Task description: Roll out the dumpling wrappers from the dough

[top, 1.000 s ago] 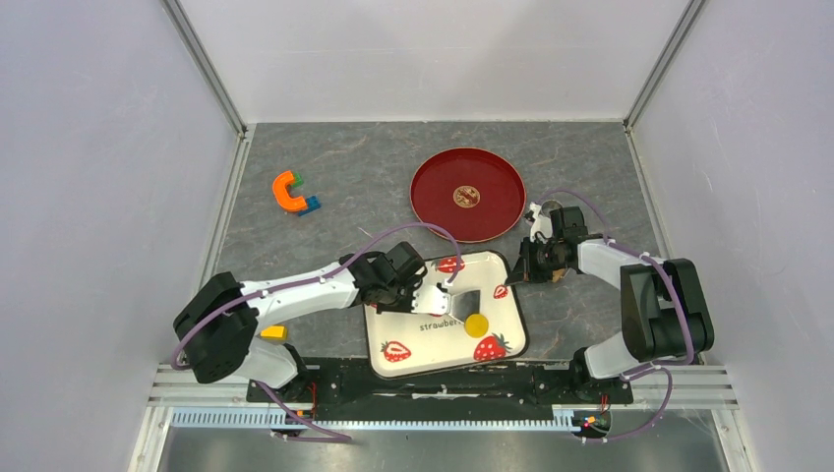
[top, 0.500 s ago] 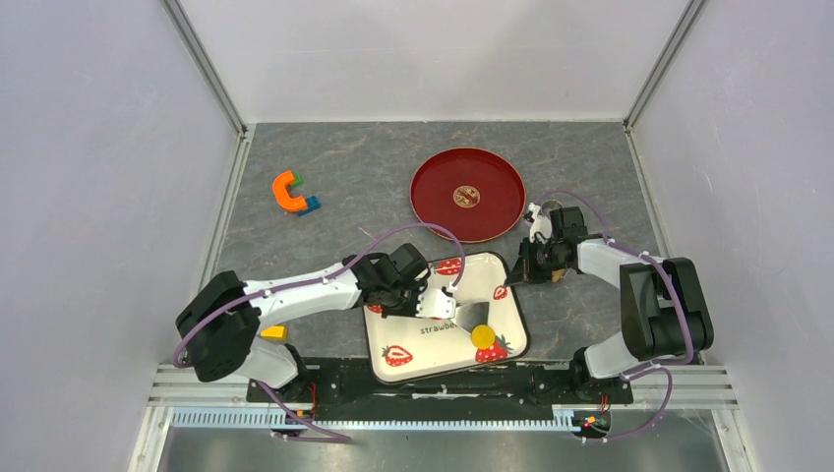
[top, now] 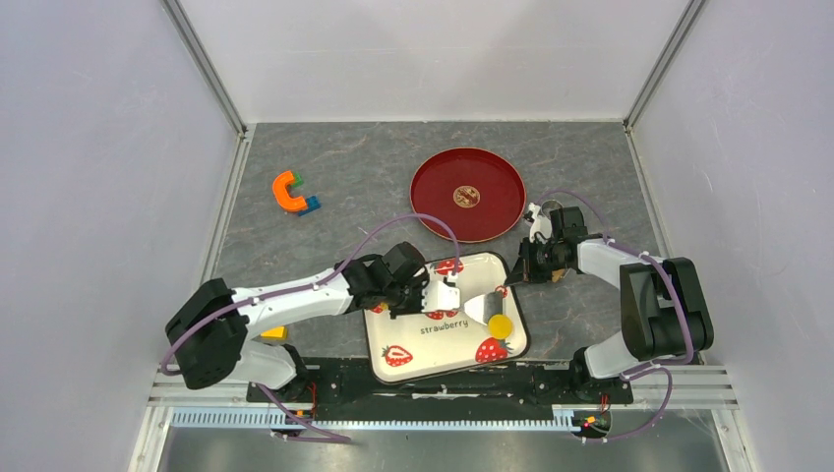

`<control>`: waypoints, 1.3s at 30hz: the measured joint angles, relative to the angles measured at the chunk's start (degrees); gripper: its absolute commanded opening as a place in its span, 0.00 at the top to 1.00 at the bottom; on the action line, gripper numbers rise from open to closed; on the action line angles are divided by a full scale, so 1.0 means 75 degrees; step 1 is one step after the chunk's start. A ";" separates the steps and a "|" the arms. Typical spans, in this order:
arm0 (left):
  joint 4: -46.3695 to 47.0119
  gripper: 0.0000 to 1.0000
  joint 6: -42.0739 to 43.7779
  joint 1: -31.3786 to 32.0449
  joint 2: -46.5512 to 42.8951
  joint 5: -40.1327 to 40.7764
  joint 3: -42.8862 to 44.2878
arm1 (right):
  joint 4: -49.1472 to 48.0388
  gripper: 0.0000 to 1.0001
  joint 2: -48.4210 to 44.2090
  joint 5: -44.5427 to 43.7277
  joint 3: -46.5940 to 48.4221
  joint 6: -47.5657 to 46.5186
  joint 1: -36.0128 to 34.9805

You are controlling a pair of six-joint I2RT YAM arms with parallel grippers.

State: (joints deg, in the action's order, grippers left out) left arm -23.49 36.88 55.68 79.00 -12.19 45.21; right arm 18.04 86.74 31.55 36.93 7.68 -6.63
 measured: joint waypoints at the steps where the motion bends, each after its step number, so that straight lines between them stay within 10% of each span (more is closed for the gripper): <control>1: 0.0122 0.98 -0.0070 -0.0009 -0.0061 0.0000 -0.0047 | 0.0003 0.89 -0.0003 -0.0003 0.0000 0.0000 0.0000; 8: 0.0892 0.98 -0.0790 -0.0230 -0.0472 0.0000 -0.0440 | 0.0303 0.58 -0.0125 -0.0114 0.0131 0.0099 -0.0105; 19: 0.1845 0.98 -0.1708 -0.1367 -0.0927 -0.0017 -0.0583 | 0.1186 0.48 -0.0466 -0.1268 0.0833 0.0146 -0.0134; 24: 0.2119 0.98 -0.2049 -0.1886 -0.0898 -0.0017 -0.0548 | 0.1376 0.57 -0.0691 -0.1667 0.1411 0.0221 -0.0134; 32: 0.2139 0.98 -0.2637 -0.2396 0.0125 0.0259 0.0629 | 0.1763 1.00 -0.0697 -0.2165 0.2853 0.0119 -0.0146; 39: 0.1880 0.98 -0.2771 -0.2562 0.0982 0.1020 0.1617 | 0.1853 1.00 0.0070 -0.2159 0.4316 0.0172 -0.0431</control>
State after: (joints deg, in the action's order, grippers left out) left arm -9.39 16.10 36.47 86.37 -4.54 57.34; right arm 31.94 87.26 15.35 69.30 8.97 -9.87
